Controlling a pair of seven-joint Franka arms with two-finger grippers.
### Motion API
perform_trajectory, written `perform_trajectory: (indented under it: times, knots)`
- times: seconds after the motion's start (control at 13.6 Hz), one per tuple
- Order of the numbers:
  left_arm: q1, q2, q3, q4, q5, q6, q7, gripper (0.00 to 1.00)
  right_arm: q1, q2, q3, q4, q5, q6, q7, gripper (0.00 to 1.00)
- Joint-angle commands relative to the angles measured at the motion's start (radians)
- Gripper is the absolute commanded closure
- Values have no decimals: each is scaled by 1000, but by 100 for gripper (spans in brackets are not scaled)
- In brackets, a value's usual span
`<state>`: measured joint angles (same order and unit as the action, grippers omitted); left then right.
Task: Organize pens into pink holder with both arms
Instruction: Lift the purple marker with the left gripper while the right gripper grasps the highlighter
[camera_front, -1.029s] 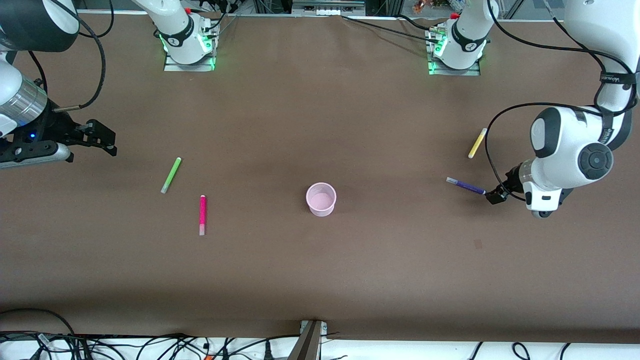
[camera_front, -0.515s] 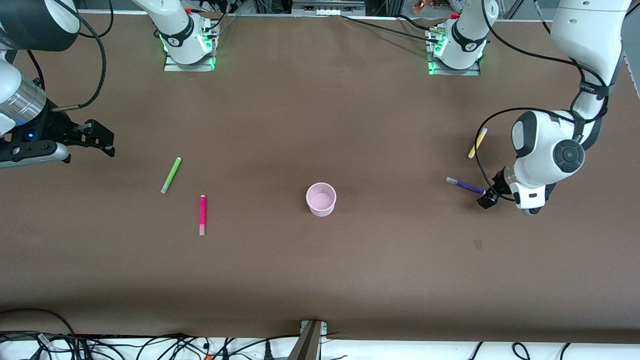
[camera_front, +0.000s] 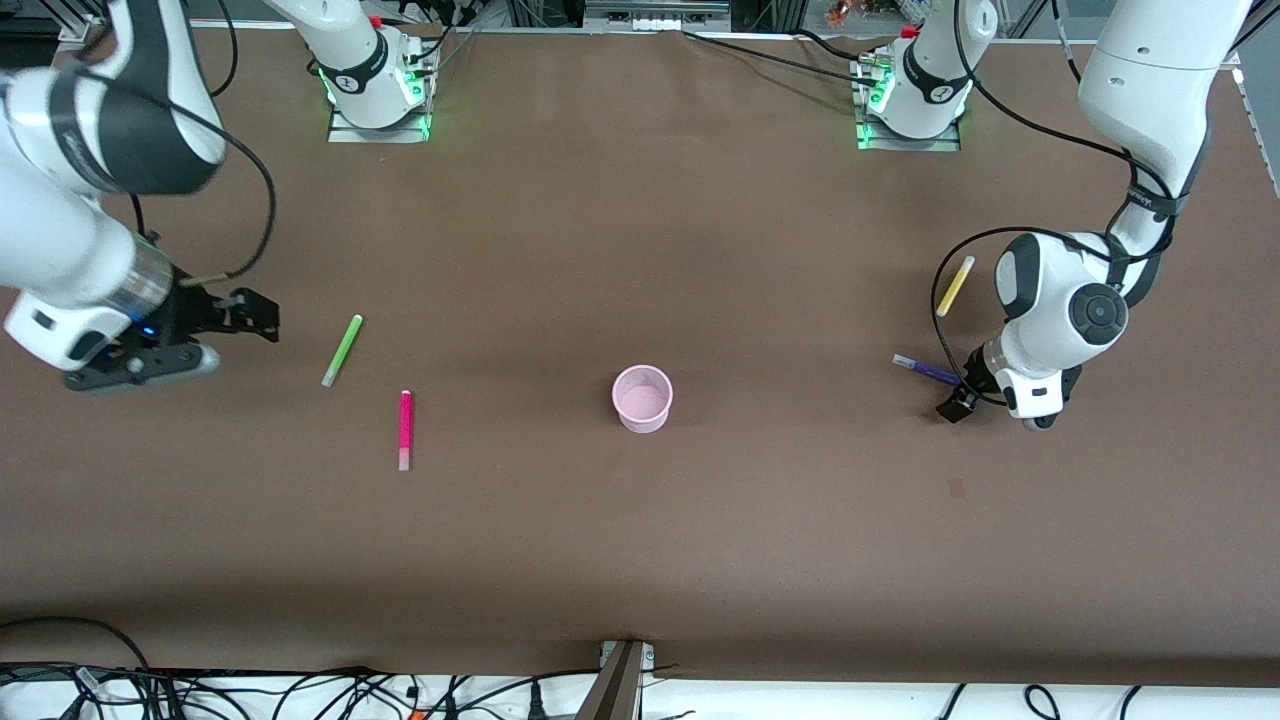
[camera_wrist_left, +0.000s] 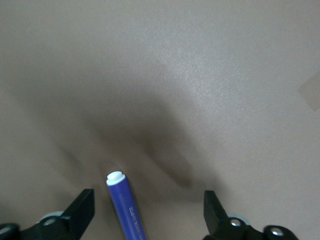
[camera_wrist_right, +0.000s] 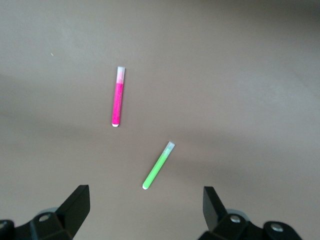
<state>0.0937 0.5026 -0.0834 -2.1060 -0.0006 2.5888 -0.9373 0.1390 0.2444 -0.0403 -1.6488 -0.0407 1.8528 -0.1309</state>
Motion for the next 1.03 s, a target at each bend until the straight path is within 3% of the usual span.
perform_trajectory:
  times: [0.0,0.15,0.29,0.44,0.66,0.74,0.96]
  knots:
    - [-2,-7,-1,-9,13,14,-27,27,14,32,-1,29,-19,-3,-12,0]
    - [-2,-7,-1,-9,13,14,-32,41,14,67,-1,38,-18,-3,0,0]
    - [-3,-7,-1,-9,13,14,-32,40,24,154,0,82,-1,22,19,0]
    - [-2,-7,-1,-9,13,16,-40,47,47,251,0,122,71,51,120,0]
    - [-2,-10,-1,-8,13,14,-47,93,93,335,-1,121,104,156,224,0]
    - [-2,-12,-1,-8,13,14,-48,100,99,355,-1,121,105,166,229,0]
    - [-2,-32,-9,4,13,14,-107,100,105,413,-1,121,114,229,258,5]
